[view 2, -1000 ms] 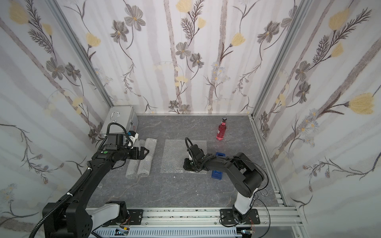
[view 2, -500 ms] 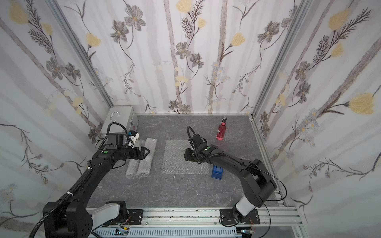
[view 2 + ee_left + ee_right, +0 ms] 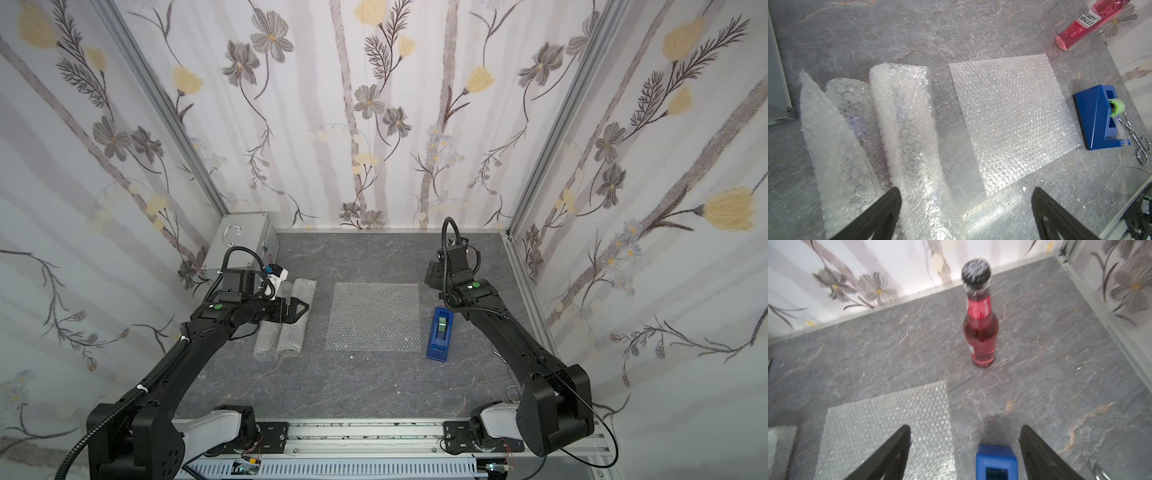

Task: Wrap wine bottles in bubble wrap
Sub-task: Pick up the wine bottle from the center of the board.

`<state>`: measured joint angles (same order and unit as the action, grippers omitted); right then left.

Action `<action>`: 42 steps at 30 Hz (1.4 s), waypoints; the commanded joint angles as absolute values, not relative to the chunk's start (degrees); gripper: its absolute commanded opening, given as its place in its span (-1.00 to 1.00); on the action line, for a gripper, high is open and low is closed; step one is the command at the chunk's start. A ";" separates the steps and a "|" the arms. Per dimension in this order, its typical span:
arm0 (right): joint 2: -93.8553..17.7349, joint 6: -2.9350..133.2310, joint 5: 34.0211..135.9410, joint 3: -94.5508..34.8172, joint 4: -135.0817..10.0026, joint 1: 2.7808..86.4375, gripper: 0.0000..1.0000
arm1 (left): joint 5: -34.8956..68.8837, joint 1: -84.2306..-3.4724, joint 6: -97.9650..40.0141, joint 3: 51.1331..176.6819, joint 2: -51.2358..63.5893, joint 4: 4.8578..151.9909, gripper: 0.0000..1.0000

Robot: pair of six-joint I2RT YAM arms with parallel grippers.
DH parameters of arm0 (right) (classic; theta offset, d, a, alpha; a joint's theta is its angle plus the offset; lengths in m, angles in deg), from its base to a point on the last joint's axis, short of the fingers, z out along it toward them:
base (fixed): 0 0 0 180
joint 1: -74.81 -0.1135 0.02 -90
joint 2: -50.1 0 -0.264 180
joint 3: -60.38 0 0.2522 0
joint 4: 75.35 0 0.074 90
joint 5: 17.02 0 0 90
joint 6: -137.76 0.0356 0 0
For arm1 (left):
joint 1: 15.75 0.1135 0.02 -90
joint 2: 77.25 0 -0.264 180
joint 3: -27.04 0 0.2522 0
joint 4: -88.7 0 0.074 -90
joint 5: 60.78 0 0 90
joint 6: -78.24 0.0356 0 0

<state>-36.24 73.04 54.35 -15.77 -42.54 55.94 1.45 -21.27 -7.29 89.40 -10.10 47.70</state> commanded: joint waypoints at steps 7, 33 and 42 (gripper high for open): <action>-47.35 58.24 54.38 -20.35 -63.41 61.27 0.79 | 0.09 -21.29 -7.27 88.76 -11.51 48.86 1.00; -61.32 56.29 61.52 -25.05 -75.70 64.51 -0.44 | -0.75 -21.29 -6.13 88.62 -11.14 48.71 1.00; -53.45 53.59 58.99 -26.79 -67.07 63.14 -1.00 | -1.02 -21.28 -5.78 88.63 -11.43 48.58 1.00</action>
